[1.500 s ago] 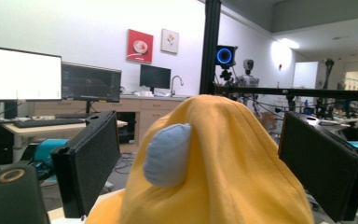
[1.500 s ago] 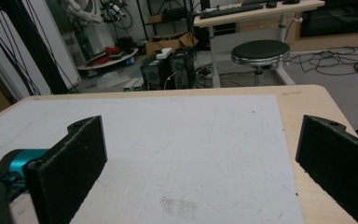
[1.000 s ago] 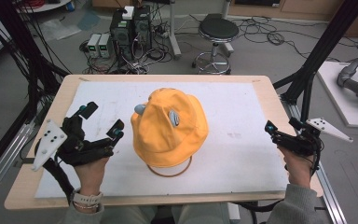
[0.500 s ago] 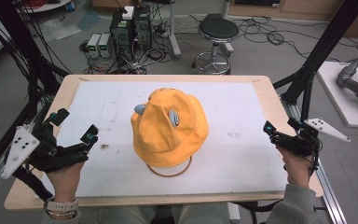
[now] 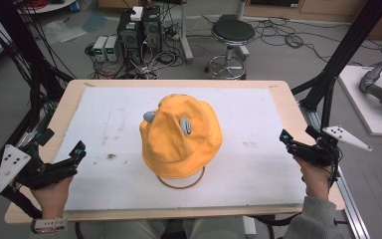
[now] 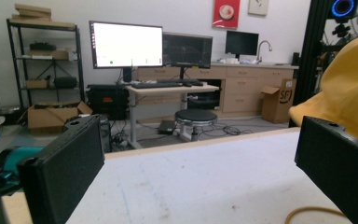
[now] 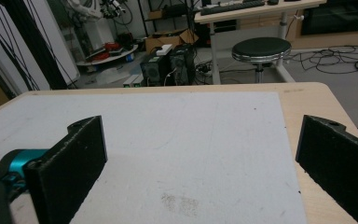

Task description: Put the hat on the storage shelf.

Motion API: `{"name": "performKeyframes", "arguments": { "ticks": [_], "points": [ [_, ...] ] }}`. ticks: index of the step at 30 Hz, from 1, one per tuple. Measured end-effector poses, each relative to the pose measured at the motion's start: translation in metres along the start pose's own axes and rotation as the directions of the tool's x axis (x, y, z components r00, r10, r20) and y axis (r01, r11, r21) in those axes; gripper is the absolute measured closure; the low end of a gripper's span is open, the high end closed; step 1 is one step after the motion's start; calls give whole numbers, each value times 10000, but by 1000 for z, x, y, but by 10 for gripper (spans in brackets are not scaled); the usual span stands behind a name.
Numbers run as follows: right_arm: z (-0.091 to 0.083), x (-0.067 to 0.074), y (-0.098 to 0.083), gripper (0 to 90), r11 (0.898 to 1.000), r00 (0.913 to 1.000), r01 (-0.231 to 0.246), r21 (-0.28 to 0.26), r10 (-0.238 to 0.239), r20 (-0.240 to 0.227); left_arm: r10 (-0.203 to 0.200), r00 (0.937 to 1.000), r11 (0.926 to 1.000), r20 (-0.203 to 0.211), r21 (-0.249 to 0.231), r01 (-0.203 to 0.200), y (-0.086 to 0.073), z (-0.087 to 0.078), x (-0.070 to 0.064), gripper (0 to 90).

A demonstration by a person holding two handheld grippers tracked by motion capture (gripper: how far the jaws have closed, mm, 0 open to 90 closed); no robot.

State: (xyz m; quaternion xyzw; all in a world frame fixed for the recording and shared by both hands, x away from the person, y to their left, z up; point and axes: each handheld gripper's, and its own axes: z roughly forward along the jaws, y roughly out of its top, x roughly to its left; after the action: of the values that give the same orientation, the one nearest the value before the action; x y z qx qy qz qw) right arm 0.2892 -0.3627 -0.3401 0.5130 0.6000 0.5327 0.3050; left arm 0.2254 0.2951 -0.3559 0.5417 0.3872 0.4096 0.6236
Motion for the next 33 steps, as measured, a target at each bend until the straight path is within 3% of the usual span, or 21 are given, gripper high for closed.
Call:
{"name": "performKeyframes", "arguments": {
  "ticks": [5, 10, 15, 19, 26, 33],
  "points": [
    [2, 1, -1, 13, 9999, 10000, 52, 106, -52, -51, -22, 10000, 10000, -67, 28, 22, -10, -2, 9, 17],
    [5, 2, -3, 13, 9998, 9999, 103, 183, -103, -48, -381, 9992, 9983, -135, 441, 387, -20, 3, 16, 17],
    [10, 4, -6, 13, 9989, 9997, 234, 401, -232, -66, -148, 9998, 9950, -144, 981, 161, -28, 8, 18, 17],
    [12, 3, -7, 13, 9985, 9997, 232, 505, -230, -40, -215, 9997, 9920, -124, 1245, 229, -34, 10, 21, 17],
    [12, 2, -7, 13, 9985, 9998, 189, 518, -190, 1, -930, 9956, 9875, -137, 1262, 940, -38, 10, 27, 17],
    [12, 2, -7, 13, 9983, 9997, 226, 537, -226, -8, -755, 9969, 9885, -223, 1301, 777, -38, 10, 26, 17]
  ]
}}
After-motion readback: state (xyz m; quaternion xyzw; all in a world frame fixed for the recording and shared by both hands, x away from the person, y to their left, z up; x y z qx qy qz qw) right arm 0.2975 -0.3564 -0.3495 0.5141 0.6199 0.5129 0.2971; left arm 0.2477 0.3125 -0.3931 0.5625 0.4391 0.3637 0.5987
